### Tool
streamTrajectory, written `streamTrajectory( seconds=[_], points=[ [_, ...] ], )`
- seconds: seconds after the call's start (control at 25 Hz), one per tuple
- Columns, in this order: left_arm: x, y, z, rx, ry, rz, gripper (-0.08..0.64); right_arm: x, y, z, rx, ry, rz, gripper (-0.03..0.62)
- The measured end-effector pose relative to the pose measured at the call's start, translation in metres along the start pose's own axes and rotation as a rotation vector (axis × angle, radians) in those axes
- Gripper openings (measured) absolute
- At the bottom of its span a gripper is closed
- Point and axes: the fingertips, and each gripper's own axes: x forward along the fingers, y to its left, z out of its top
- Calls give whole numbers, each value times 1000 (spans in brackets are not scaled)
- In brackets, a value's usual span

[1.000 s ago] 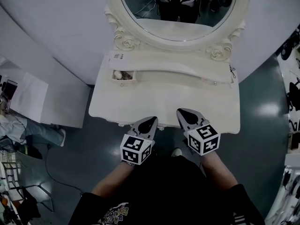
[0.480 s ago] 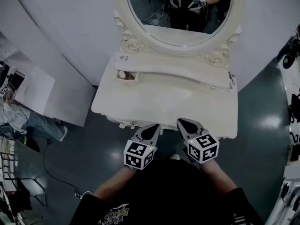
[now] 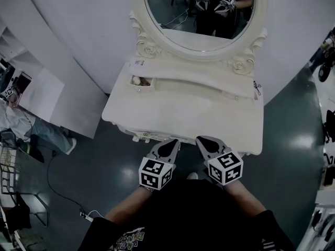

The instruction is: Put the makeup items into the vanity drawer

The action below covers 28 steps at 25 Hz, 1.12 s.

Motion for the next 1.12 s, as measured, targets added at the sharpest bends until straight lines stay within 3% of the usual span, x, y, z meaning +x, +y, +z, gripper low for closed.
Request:
streamTrajectory(
  seconds=[0.44,1.12],
  points=[
    [18,-33,-9,20,17,-20,-2,-26,-15,-20,26,3,-2,29],
    [32,-42,-9,22,29,-7,-2,-27,-27,-26,35,7,32,29]
  ],
)
